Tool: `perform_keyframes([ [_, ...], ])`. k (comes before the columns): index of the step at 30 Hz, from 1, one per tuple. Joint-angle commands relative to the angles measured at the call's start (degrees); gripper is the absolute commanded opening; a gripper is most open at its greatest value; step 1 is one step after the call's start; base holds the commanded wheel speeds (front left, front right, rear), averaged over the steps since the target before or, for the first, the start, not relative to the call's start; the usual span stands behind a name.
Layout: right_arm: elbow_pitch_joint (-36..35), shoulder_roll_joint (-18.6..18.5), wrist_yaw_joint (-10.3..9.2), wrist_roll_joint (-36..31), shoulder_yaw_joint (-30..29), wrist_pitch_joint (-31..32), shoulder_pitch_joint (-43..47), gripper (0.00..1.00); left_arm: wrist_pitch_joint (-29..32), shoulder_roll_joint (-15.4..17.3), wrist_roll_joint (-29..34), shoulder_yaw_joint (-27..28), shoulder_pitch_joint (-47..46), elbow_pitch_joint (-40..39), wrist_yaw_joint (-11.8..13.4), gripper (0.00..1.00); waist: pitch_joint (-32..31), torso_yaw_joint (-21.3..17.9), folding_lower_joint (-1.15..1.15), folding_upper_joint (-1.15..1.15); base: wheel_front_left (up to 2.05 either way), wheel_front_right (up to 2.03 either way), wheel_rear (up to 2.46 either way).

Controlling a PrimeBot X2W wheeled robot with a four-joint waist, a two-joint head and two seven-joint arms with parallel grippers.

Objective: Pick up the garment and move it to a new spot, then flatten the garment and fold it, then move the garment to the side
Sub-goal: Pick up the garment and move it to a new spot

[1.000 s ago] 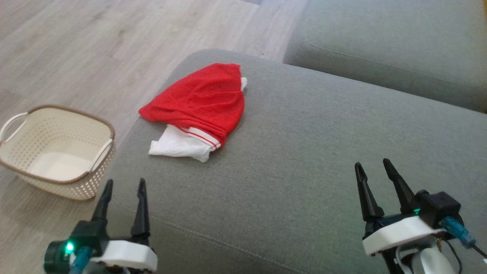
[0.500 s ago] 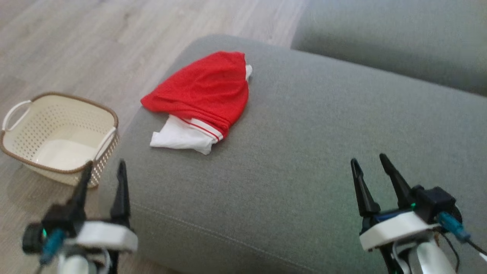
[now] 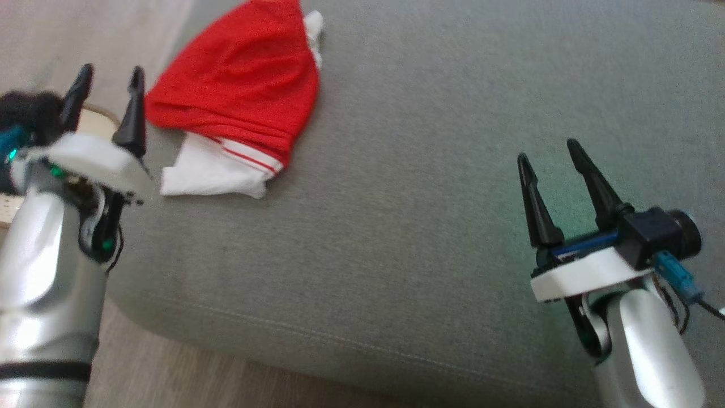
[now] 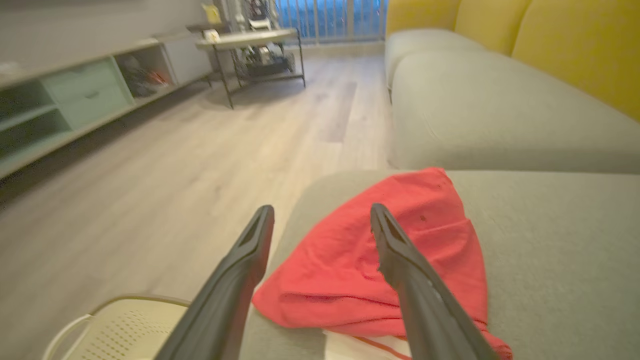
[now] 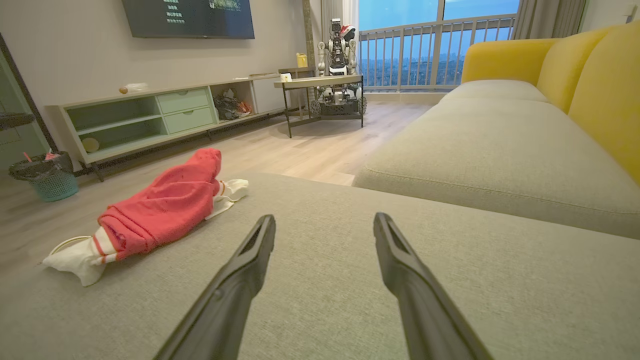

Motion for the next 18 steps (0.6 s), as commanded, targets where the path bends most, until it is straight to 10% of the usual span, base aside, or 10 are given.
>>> perform_keyframes([
  [1, -2.4, -0.2, -0.02, -0.6, 1.7, -0.5, -2.2, 1.00, 2.0, 3.4, -2.8, -0.6, -3.7, 0.8, -0.3, 1.00, 4.1, -3.6, -0.02, 0.00, 0.00, 0.00, 0.00],
  [18, -5.2, -0.2, -0.02, -2.5, 0.4, -0.4, -6.7, 1.00, 18.9, 13.2, -28.5, -24.8, -18.0, 16.0, -0.3, 1.00, 11.3, -10.4, -0.02, 0.00, 0.00, 0.00, 0.00],
])
